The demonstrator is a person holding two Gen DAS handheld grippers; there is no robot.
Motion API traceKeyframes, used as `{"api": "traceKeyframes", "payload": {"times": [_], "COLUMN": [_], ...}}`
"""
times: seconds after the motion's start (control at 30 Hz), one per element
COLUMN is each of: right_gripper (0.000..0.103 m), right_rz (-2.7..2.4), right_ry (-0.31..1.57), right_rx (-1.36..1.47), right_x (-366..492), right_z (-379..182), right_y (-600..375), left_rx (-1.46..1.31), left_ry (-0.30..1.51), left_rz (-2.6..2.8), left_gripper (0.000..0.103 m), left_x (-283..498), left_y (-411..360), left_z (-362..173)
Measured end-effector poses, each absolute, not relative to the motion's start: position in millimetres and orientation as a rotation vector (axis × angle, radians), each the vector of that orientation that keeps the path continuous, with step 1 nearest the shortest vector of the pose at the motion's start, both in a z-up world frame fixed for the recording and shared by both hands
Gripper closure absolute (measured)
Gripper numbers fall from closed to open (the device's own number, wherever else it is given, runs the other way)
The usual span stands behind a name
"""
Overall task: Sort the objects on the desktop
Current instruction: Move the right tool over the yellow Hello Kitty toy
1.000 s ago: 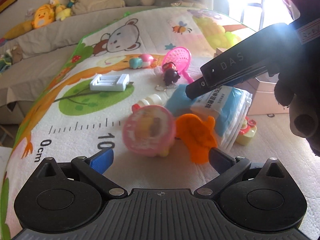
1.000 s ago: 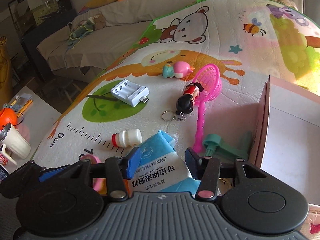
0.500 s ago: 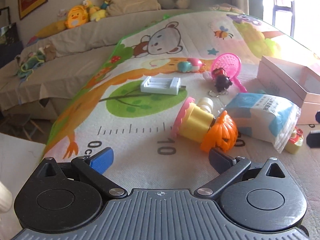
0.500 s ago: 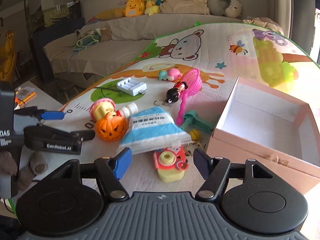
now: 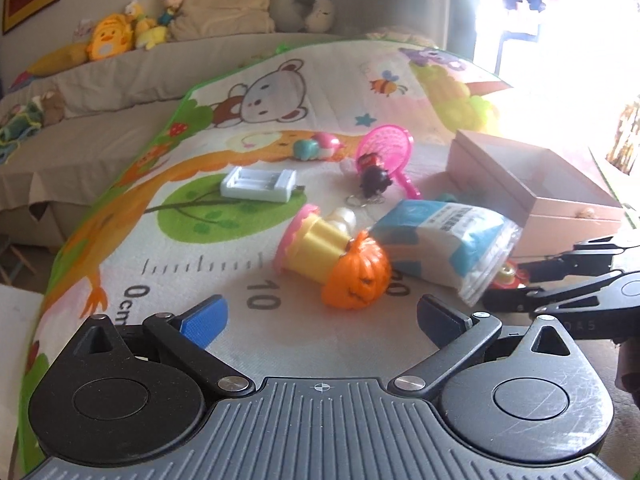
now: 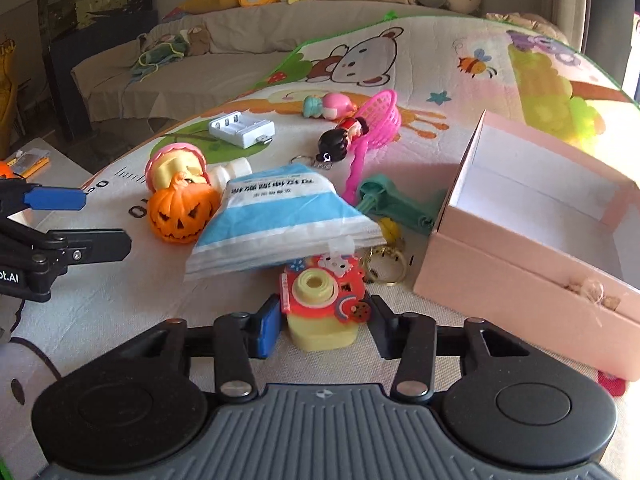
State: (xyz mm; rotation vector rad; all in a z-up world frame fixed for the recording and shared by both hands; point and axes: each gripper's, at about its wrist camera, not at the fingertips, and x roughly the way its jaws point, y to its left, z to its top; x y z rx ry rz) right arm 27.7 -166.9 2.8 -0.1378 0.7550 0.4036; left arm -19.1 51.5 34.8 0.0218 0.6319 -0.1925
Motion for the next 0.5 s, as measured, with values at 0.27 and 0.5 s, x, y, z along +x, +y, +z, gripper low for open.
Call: {"api": "traceKeyframes", "payload": {"times": [0.27, 0.5], "right_gripper": [0.058, 0.049], "right_rz": [0.392, 0.239], "right_ry": [0.768, 0.734], "right_rx": [-0.185, -0.155], "right_x": [-32.5, -39.3], "right_z": [6.5, 9.5], "right_y": [-205.7, -233.5], "left_rx": [0.117, 0.245], "left_ry": [0.600, 0.638], "left_rz": [-0.355, -0.270], "left_gripper": [0.000, 0.000], "left_x": [-2.9, 19.6], "left_y": [-13.1, -38.7], "left_z": [34.3, 22.0]}}
